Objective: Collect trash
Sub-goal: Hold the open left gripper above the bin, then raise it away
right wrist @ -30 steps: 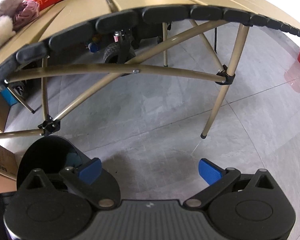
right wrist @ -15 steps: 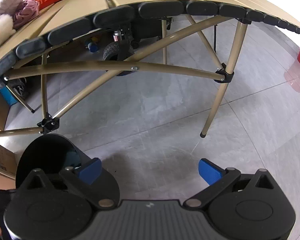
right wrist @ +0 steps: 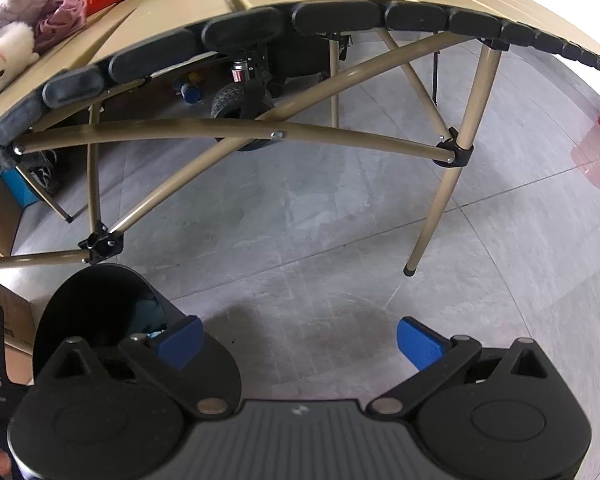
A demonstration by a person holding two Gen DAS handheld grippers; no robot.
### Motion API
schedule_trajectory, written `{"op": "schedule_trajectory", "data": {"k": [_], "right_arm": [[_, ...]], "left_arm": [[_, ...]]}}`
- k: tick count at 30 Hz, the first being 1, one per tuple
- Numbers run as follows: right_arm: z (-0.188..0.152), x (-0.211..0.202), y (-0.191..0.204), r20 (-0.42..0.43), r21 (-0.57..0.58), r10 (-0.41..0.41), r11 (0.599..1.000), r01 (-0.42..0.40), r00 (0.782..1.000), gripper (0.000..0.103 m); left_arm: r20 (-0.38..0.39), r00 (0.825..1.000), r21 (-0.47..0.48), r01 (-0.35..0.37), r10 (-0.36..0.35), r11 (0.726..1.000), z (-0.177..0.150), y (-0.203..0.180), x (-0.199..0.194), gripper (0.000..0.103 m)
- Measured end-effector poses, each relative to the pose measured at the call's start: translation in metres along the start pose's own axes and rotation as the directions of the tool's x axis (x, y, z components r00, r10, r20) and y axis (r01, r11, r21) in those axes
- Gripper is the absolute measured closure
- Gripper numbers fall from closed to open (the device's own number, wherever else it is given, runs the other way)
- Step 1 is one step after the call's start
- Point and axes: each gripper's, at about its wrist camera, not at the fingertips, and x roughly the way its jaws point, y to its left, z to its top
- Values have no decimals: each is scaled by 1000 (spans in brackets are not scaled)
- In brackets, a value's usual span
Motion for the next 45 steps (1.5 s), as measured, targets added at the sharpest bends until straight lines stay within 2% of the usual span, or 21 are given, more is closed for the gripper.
{"op": "schedule_trajectory", "data": {"k": [13, 32, 37, 45], "right_arm": [[0, -4, 3, 12, -8, 5, 1000, -5, 1000, 0], [0, -15, 8, 44, -36, 17, 999, -15, 999, 0], [0, -20, 14, 57, -49, 22, 999, -20, 998, 0], [-5, -40, 19, 117, -63, 40, 997, -32, 992, 0]], "left_arm": [[12, 1000, 19, -9, 9, 1000, -3, -2, -14, 3], [76, 995, 8, 64, -64, 998, -25, 14, -74, 3], [133, 987, 38, 83, -87, 996, -36, 16, -95, 3], [242, 966, 57, 76, -88, 995, -50, 24, -124, 3]]}}
